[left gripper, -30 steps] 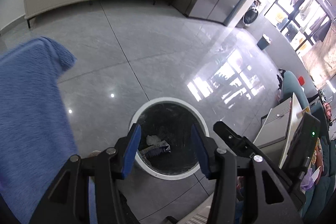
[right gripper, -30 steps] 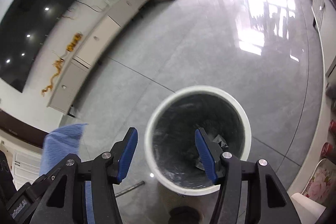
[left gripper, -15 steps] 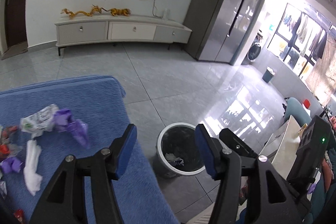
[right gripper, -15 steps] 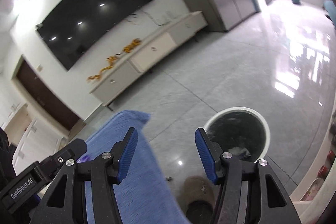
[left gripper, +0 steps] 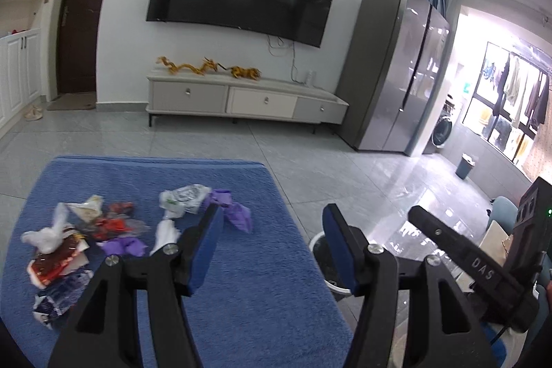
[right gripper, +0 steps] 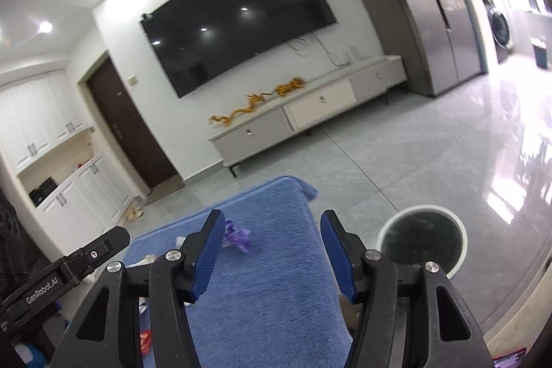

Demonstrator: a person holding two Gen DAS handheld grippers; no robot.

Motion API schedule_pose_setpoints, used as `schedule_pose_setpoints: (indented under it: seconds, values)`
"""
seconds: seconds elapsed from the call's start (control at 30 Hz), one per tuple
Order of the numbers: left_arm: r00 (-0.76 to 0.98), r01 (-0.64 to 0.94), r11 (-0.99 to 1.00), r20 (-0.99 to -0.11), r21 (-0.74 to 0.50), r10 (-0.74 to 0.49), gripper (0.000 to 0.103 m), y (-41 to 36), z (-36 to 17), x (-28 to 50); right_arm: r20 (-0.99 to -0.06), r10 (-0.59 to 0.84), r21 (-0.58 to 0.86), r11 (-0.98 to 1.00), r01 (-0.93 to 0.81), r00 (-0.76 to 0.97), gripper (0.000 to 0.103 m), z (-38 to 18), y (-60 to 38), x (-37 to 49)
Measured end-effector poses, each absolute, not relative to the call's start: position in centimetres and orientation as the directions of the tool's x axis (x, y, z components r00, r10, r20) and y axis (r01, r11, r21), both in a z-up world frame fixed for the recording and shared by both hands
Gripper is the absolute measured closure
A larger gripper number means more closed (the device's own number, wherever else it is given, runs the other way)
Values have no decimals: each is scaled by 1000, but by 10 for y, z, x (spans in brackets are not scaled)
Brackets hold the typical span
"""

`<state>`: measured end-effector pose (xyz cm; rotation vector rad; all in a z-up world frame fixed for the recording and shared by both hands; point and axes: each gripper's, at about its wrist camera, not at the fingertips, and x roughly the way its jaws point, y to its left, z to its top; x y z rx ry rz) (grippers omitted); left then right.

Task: Collect trash
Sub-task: 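Return both tools from the bin to the trash on the rug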

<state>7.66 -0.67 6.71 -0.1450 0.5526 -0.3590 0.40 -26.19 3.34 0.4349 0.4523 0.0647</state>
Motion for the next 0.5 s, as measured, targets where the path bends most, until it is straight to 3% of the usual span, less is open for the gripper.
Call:
schedule_pose_setpoints:
  seconds: [0.3,0.5]
  values:
    - [874,169,967,-426,-190,-236,45,98,85,28,-359,235,396,915,-81,903,47,46,-240,-10]
    - [877,88,979,-452,-183,-163,45,156,69,8,-381,274,391,913,-115,883,47,39,-224,-9]
